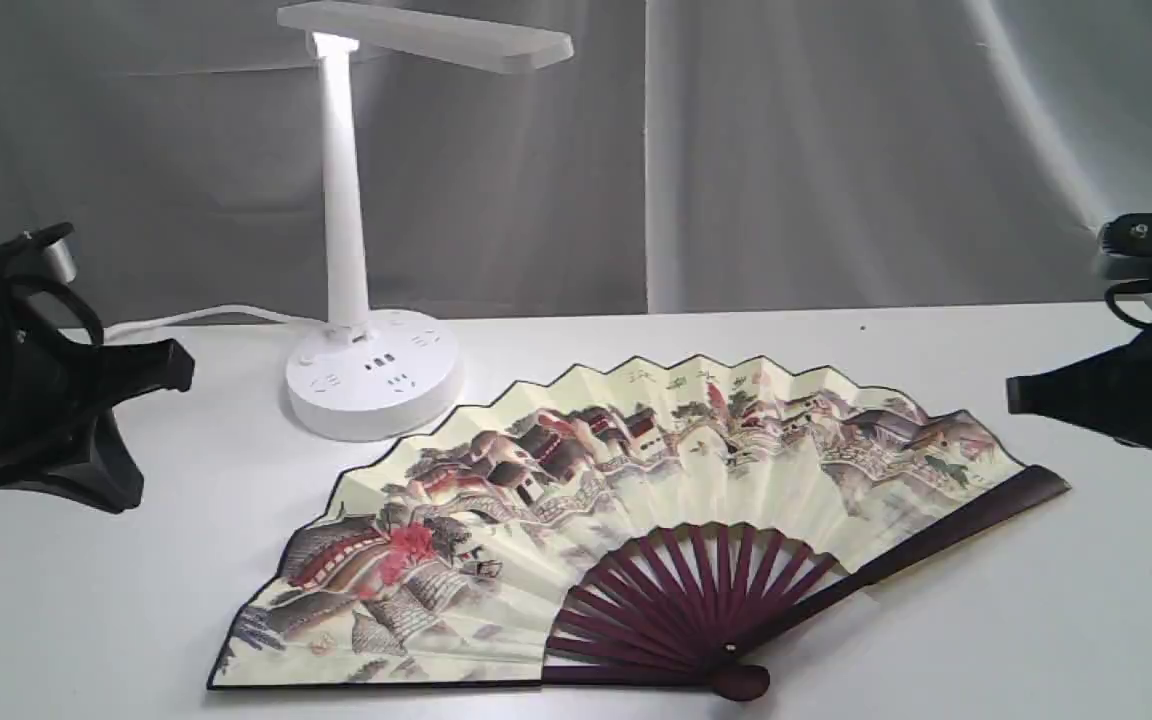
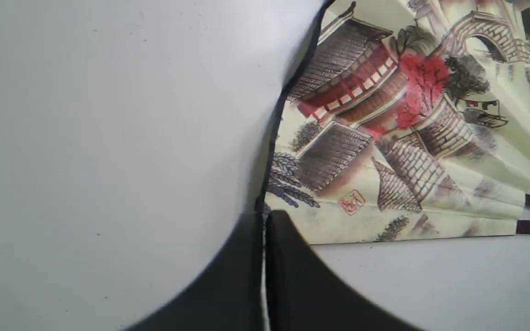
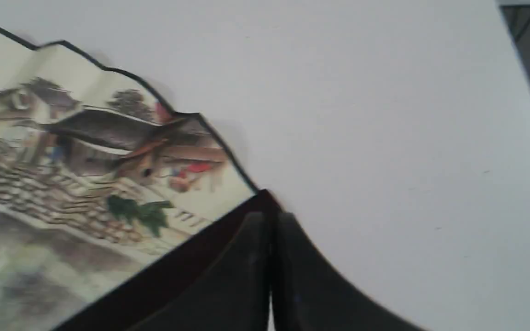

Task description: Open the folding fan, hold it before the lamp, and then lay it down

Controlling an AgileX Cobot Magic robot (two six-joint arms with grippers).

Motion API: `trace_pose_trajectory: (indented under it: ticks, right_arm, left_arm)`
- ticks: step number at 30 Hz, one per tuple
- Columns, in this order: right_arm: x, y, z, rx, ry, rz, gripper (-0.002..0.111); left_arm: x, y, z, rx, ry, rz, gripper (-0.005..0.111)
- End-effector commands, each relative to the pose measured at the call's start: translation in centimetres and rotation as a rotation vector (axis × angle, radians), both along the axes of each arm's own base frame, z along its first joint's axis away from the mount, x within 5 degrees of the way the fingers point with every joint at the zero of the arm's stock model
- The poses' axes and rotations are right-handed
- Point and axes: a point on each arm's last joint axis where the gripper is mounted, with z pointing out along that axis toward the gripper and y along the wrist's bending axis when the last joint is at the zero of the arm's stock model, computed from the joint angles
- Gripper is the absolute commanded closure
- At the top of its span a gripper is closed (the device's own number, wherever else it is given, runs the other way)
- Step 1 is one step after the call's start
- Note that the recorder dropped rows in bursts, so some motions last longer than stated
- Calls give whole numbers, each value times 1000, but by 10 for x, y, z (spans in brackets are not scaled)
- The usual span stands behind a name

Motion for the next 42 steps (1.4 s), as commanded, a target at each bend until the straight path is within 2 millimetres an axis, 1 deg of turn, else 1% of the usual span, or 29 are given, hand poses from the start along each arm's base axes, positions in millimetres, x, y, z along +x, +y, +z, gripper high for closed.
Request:
trace_pose_trajectory:
  ticks: [1, 5, 6, 9, 10, 11, 14, 17, 20, 22, 25, 29, 31, 35, 37, 42]
  right_arm:
    - [0, -18, 0, -219, 27, -51, 108]
    - [-8, -38, 0, -354, 62, -254, 108]
    - [-10, -42, 0, -387, 82, -280, 108]
    - [-17, -43, -5, -432, 214, -252, 108]
    - [-21, -42, -9, -426, 283, -234, 108]
    - [-22, -41, -11, -414, 313, -229, 108]
    - [-33, -39, -17, -334, 420, -281, 108]
    - [-39, -35, -14, -256, 446, -322, 108]
    - [-41, -28, -2, -192, 424, -248, 108]
    - [-43, -20, 12, -103, 375, -207, 108]
    - [-49, -9, 27, 1, 343, -152, 108]
    - [-57, 6, 42, 135, 334, -51, 108]
    - [-63, 12, 45, 176, 369, 0, 108]
    - [-70, 18, 48, 252, 419, -3, 108]
    - [-71, 18, 47, 251, 432, 0, 108]
    - [-72, 14, 47, 176, 449, 23, 108]
  left_arm:
    - [2, 1, 3, 9, -26, 13, 106]
    - [4, 2, 3, 12, -43, 16, 106]
    - [4, 2, 3, 13, -46, 17, 106]
    - [6, 2, 4, 12, -71, 26, 106]
    - [7, 2, 4, 10, -74, 31, 106]
    - [7, 2, 4, 6, -77, 33, 106]
    - [7, 2, 4, 6, -73, 32, 106]
    - [6, 1, 4, 5, -67, 30, 106]
    - [6, 2, 4, 10, -60, 23, 106]
    - [5, 3, 3, 29, -54, 8, 106]
    - [3, 9, 1, 106, -38, -16, 107]
    - [0, 15, 0, 179, -8, -12, 107]
    - [-1, 17, -1, 200, 6, -1, 107]
    - [-5, 18, 4, 204, -3, -2, 107]
    - [-9, 18, 10, 203, -27, 2, 107]
    - [-22, 18, 22, 207, -56, -11, 107]
